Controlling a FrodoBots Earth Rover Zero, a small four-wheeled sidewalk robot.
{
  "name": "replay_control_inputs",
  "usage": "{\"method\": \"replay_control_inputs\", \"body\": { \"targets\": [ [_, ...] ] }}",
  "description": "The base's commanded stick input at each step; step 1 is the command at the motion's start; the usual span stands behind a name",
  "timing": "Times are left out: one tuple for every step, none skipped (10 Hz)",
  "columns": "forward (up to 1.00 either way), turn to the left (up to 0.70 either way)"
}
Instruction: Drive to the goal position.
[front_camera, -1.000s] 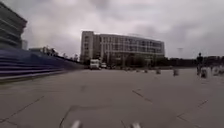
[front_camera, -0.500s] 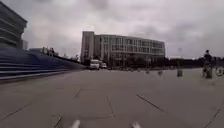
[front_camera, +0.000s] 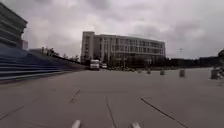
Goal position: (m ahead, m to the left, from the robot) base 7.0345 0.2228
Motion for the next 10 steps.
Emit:
{"method": "replay_control_inputs", "body": {
  "targets": [
    [0.7,0.0],
    [0.7,0.0],
    [0.7,0.0],
    [0.7,0.0],
    [0.7,0.0],
    [0.7,0.02],
    [0.7,0.14],
    [0.7,0.2],
    [0.7,0.06],
    [0.7,0.0]
  ]
}}
